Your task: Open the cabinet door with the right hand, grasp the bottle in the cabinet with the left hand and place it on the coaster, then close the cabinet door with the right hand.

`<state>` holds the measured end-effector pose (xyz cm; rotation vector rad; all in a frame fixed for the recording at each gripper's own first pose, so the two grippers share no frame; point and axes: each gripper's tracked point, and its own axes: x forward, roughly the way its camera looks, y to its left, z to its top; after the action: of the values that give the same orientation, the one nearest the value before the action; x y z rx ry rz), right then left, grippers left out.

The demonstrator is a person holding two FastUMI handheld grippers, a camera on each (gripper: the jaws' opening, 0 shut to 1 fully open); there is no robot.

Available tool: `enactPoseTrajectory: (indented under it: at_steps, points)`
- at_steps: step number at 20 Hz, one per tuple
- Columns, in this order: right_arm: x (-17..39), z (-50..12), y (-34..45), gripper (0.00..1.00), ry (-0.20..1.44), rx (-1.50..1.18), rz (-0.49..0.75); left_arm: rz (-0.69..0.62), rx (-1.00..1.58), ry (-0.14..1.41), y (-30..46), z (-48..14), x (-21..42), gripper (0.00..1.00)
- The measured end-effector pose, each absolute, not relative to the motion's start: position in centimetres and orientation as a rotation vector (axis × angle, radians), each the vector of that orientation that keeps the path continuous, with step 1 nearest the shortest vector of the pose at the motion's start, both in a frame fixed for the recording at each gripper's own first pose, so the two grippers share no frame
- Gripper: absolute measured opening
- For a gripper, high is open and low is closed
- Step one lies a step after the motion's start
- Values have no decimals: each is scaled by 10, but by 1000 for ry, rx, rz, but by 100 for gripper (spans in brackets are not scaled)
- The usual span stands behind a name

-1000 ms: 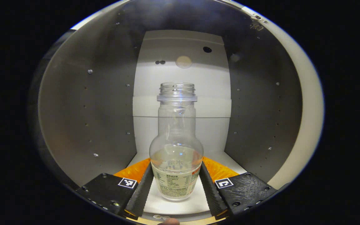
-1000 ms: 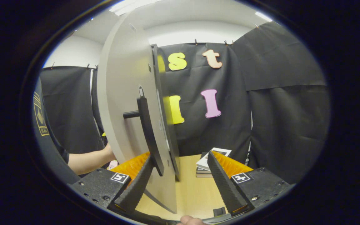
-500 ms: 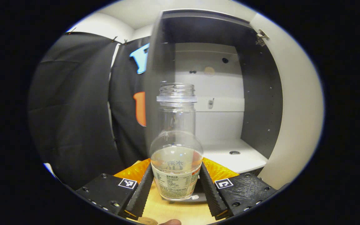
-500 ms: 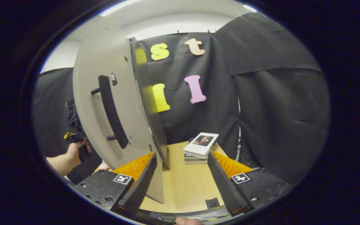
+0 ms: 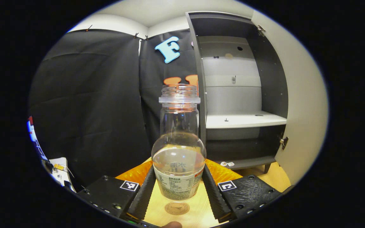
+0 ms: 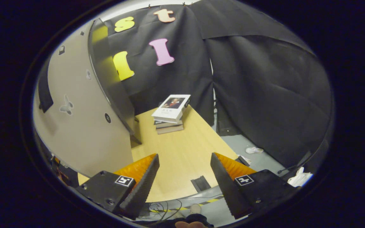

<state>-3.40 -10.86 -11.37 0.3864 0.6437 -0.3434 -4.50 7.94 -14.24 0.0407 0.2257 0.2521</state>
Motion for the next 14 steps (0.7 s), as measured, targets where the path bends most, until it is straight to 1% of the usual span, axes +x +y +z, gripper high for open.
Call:
enactPoseTrajectory:
  at_steps: [1, 2, 3, 5, 6, 8, 10, 12, 14]
  points:
    - [-37, -119, -99, 97, 675, 361, -344, 239, 20, 224, 79, -160, -47, 75]
    - [-39, -123, -87, 100, 710, 330, -330, 213, -5, 237, 71, -188, -43, 75]
    - [-42, -124, -72, 100, 736, 303, -308, 200, -18, 258, 70, -215, -43, 75]
    - [-53, -126, -47, 100, 759, 237, -283, 207, -15, 299, 80, -267, -45, 76]
    - [-62, -137, -42, 100, 788, 181, -297, 218, -25, 325, 87, -291, -49, 76]
    - [-95, -178, -30, 100, 951, 111, -313, 245, -105, 360, 96, -329, -49, 76]
    - [-125, -217, 6, 100, 1101, 178, -284, 273, -133, 348, 105, -340, -46, 76]
    - [-139, -245, 24, 100, 1179, 187, -268, 309, -114, 294, 117, -330, -43, 76]
    - [-149, -259, 40, 100, 1274, 210, -231, 326, -167, 320, 122, -345, -40, 76]
